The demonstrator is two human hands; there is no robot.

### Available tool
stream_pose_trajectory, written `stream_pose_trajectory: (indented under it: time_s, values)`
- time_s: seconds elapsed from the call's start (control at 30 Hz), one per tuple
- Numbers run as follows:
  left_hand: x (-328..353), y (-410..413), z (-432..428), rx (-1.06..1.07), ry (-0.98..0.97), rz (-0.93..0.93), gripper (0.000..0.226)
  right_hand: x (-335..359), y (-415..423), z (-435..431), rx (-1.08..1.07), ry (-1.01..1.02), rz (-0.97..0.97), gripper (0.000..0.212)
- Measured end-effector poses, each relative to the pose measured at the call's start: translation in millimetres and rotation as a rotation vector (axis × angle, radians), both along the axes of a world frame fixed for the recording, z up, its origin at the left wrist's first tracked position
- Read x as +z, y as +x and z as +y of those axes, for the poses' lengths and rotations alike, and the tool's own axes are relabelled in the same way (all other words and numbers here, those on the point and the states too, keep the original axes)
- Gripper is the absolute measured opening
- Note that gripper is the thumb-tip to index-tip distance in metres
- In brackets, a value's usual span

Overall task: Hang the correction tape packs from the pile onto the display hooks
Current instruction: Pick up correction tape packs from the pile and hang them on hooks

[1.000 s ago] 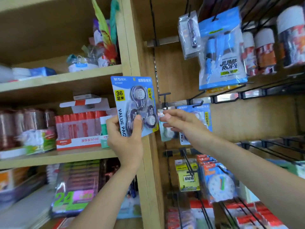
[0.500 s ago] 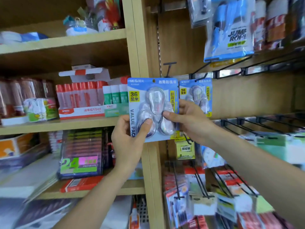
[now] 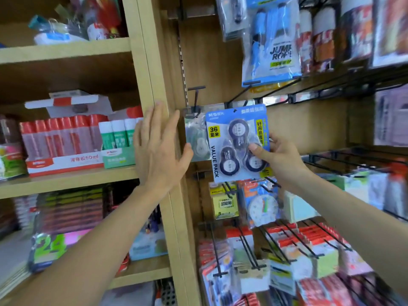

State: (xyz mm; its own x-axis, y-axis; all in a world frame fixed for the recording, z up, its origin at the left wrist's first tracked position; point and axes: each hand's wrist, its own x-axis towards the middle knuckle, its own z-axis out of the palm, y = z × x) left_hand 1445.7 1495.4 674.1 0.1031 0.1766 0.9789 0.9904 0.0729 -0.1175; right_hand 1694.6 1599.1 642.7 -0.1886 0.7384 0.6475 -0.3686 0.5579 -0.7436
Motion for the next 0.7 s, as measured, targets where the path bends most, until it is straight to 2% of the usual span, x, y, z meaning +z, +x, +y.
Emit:
stream_pose_trajectory:
  time_s: [0.1,0.33,0.53,0.6,0.7]
  values:
    - [-4,-1,7,0.093,0.010,0.013,0.072,3,5,12,0.009,-0.018,0.037,0.042]
    - [-8,-3,9,0.120,0.036,0.041,0.063,7,3,20,0.043,-0.034,0.104,0.048]
    - [-9,-2,9,0.107,-0.001,0.008,0.058,5,2,21,0.051,-0.091,0.120,0.070]
    - [-9,-1,9,0.103,-0.014,-0.001,0.058,5,2,20,0.037,-0.120,0.092,0.075]
    - [-11,0,8,0.094,-0.025,-0.011,0.058,5,2,18,0.019,-0.130,0.042,0.069]
